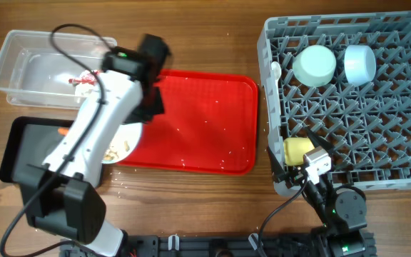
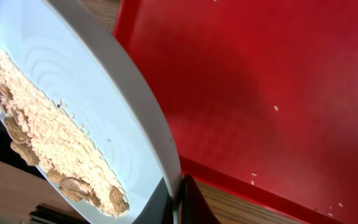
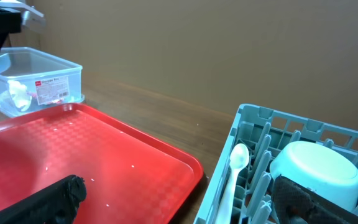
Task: Sort waste into correct bins and load items into the dishwasher rack
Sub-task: 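Grasp the white plate with the left gripper and tip rice onto the black tray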
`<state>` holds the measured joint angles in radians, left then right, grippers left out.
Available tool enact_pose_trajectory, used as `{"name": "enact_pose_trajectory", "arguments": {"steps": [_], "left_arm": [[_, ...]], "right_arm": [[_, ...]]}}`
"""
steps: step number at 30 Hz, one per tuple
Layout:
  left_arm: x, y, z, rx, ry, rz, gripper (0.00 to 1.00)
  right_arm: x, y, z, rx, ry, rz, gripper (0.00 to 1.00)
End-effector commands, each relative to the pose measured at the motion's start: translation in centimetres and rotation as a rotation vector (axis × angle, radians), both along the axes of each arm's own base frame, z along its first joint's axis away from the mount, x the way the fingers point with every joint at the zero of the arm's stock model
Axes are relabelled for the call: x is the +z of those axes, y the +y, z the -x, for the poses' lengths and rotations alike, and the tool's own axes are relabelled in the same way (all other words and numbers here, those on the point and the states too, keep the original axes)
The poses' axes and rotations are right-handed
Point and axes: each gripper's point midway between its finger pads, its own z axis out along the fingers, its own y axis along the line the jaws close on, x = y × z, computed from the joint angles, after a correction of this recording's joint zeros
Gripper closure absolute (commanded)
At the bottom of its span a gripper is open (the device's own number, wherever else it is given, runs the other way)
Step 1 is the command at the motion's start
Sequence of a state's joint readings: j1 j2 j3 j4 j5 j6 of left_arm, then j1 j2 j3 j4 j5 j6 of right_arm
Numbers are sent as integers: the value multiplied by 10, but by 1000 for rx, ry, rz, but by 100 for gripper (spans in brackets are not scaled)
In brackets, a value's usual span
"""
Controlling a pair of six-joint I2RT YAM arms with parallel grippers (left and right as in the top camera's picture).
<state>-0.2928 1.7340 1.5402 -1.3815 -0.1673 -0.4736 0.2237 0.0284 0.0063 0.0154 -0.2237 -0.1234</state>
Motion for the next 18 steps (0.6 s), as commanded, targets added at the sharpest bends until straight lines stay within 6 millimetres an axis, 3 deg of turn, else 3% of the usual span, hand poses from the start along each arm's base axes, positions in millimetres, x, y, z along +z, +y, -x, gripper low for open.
{"name": "enact_pose_trajectory", "arguments": {"steps": [1,7,11,18], "left_arm": [[7,17,-3,-51,21,157,96],[29,47,-6,25,-103,350,96],[50,55,4,2,-243,510,96],[61,84,31,70,-452,700,96]], "right_arm": [[2,-2,0,-8,-1,-19,0],[1,-2,0,-8,1,-18,0],[1,-2,0,-9,1,-18,0],[1,-2,0,-8,2,-18,0]]}}
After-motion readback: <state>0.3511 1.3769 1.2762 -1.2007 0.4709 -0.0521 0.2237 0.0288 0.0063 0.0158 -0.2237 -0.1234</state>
